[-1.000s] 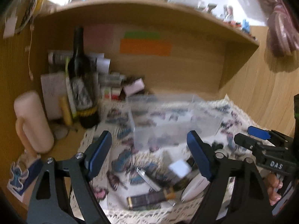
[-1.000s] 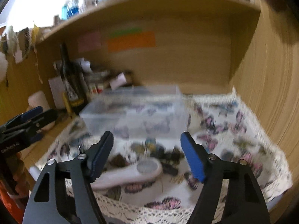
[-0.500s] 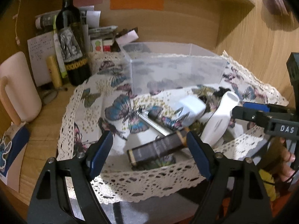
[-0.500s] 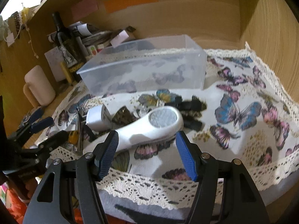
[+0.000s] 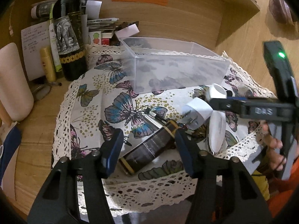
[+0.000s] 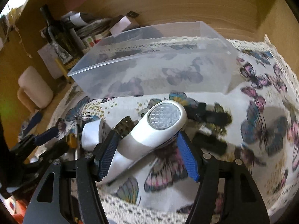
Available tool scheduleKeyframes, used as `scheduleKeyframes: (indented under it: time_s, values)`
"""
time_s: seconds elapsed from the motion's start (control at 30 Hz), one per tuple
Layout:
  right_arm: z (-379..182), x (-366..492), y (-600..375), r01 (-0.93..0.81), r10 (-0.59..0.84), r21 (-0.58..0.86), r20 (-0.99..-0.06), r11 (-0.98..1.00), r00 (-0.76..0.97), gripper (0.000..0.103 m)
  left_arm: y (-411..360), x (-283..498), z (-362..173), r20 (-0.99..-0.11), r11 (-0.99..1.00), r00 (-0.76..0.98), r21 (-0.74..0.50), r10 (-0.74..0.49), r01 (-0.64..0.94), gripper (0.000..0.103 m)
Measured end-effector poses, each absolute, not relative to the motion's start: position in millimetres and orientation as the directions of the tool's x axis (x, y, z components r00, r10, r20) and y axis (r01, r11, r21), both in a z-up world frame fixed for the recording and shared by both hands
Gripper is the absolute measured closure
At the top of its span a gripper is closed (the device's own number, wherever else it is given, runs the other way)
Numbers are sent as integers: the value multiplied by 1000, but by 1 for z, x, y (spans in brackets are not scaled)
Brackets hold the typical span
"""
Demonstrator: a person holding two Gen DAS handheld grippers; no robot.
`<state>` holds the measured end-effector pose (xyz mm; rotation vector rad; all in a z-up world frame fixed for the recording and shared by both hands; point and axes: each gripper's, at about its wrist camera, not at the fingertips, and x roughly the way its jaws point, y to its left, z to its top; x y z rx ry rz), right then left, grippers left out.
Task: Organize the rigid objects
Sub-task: 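Grasp the black cylindrical tube with the left tool while the right tool grasps the white massager, then carry both held items into the clear plastic box and open both tools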
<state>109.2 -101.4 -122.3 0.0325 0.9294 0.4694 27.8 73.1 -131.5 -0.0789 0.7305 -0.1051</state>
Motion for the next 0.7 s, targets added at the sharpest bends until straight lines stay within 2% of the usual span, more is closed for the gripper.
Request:
scheduleKeyframes:
  time_s: [0.2,0.23,0.4,0.5,0.57,0.63,0.7]
  values:
    - [-126,118,-89,-412,371,166,-791,896,487,40,73,29,-143,-687,996,721,-59,-89,67,47]
    - [-126,118,-88,-418,370,160,-791,894,487,40,75,32,-146,-696,996,712,-65,-91,64,54]
    - [-126,111,-94,-439,347,114,-794,891,499,43,81,38,-147,-697,993,708,-100,-115,62,69]
    - [-128,103,-98,-455,316,61,-800,888,509,55,79,42,-149,-701,992,703,-106,-121,65,72]
    - [-130,99,-102,-463,299,37,-808,886,507,68,77,43,-149,-703,992,701,-100,-121,72,75]
    - [-132,97,-110,-458,286,26,-811,889,510,73,73,44,-149,-705,992,699,-95,-122,77,75]
    - [-132,95,-116,-447,286,31,-808,894,515,73,71,46,-149,-706,993,698,-92,-118,76,75]
